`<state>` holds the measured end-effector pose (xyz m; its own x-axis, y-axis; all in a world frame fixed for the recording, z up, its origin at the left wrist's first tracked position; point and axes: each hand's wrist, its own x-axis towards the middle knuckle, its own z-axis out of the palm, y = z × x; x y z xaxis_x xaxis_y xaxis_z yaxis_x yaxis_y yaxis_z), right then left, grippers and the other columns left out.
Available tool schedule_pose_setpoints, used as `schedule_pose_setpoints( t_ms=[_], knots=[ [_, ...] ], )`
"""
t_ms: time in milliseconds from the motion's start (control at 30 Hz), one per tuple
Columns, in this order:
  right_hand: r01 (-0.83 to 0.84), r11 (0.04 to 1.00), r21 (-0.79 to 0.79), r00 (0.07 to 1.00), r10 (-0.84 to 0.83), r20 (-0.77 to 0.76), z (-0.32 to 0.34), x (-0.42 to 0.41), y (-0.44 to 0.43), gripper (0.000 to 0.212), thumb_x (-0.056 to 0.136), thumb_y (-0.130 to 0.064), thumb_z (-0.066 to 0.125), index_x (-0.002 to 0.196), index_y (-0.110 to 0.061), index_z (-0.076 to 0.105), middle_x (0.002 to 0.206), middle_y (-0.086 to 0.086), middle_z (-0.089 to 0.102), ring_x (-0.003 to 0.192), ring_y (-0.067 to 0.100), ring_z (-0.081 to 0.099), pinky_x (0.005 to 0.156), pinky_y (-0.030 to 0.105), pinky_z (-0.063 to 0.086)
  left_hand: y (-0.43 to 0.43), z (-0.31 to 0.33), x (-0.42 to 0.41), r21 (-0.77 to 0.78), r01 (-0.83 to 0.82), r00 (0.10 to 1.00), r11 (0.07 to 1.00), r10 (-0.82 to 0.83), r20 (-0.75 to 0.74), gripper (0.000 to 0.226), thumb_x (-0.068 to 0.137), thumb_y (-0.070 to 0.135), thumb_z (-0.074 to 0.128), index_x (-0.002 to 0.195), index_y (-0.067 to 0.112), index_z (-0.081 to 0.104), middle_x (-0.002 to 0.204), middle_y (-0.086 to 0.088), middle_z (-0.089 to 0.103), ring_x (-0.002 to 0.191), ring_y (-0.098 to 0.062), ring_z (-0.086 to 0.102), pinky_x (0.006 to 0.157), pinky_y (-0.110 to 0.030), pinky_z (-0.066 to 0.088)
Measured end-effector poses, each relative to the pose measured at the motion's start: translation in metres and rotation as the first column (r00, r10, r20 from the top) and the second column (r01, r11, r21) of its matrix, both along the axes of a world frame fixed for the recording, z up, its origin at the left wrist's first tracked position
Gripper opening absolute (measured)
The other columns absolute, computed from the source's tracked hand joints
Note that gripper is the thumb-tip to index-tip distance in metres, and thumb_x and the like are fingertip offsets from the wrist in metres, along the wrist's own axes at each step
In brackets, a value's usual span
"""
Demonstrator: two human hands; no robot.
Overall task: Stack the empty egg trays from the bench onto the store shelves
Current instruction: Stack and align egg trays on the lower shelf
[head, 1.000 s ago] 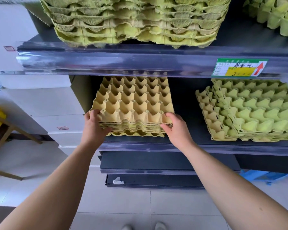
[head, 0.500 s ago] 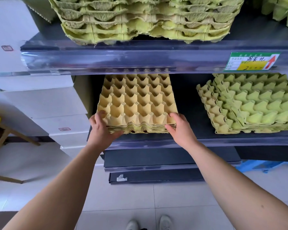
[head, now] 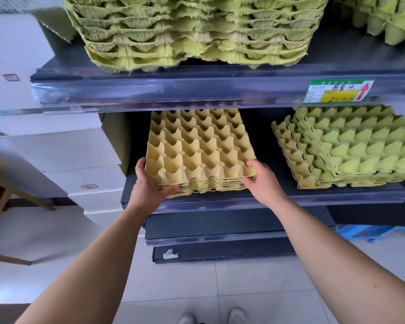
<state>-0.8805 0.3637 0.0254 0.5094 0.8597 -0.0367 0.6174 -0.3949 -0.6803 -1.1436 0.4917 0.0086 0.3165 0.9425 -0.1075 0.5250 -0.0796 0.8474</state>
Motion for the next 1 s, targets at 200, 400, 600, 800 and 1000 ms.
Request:
schedule_pose_setpoints(
  t_ms=[200, 400, 600, 800, 1000],
  knots=[
    [0.034, 0.999, -0.035, 0.999, -0.034, 0.016, 0.003, 0.038, -0.019, 0.038, 0.088, -0.017, 0.062, 0.125, -0.019, 0.05, 0.102, 0.0, 0.051, 0.061, -0.002, 0.034, 0.056, 0.02, 0.033, -0.026, 0.003, 0.027, -0.024, 0.02, 0.999, 1.0, -0.019, 0.03, 0.102, 0.072, 0.038, 0.082, 0.146, 0.025, 0.013, 0.131, 0.003, 0.052, 0.108, -0.019, 0.054, 0.088, -0.029, 0.042],
    [0.012, 1.0, 0.012, 1.0, -0.012, 0.017, 0.018, 0.065, -0.041, 0.042, 0.088, -0.017, 0.063, 0.128, -0.017, 0.05, 0.111, 0.002, 0.054, 0.074, 0.01, 0.05, 0.075, 0.026, 0.041, -0.051, 0.013, 0.05, 0.031, -0.029, 0.998, 0.999, 0.027, 0.065, 0.09, 0.076, 0.048, 0.076, 0.145, 0.032, 0.02, 0.119, 0.012, 0.054, 0.102, -0.016, 0.056, 0.085, -0.028, 0.044],
    [0.031, 0.991, 0.128, 0.999, -0.033, 0.007, 0.026, 0.052, -0.049, 0.042, 0.088, -0.02, 0.064, 0.128, -0.019, 0.052, 0.109, 0.002, 0.055, 0.059, 0.004, 0.046, 0.057, 0.013, 0.034, -0.045, 0.02, 0.043, 0.029, -0.154, 0.973, 0.988, 0.146, 0.179, 0.093, 0.07, 0.048, 0.081, 0.144, 0.032, 0.026, 0.121, 0.011, 0.061, 0.107, -0.012, 0.061, 0.095, -0.035, 0.05],
    [0.042, 0.98, 0.196, 0.998, -0.03, -0.062, 0.027, 0.031, -0.038, 0.042, 0.087, -0.019, 0.065, 0.127, -0.019, 0.053, 0.121, 0.002, 0.057, 0.085, 0.01, 0.05, 0.08, 0.024, 0.042, -0.03, 0.031, 0.03, -0.03, -0.172, 0.965, 0.985, 0.174, 0.196, 0.059, 0.077, 0.051, 0.073, 0.126, 0.022, 0.054, 0.112, 0.01, 0.067, 0.103, -0.011, 0.063, 0.086, -0.027, 0.048],
    [0.017, 0.988, 0.153, 0.999, -0.009, -0.051, 0.034, 0.025, -0.026, 0.039, 0.087, -0.017, 0.065, 0.125, -0.019, 0.054, 0.125, -0.002, 0.056, 0.091, 0.01, 0.05, 0.076, 0.016, 0.035, -0.026, 0.035, 0.021, -0.254, -0.195, 0.919, 0.947, 0.267, 0.291, 0.104, 0.056, 0.066, 0.08, 0.131, 0.013, 0.031, 0.117, -0.002, 0.057, 0.107, -0.02, 0.06, 0.093, -0.04, 0.05]
  ],
)
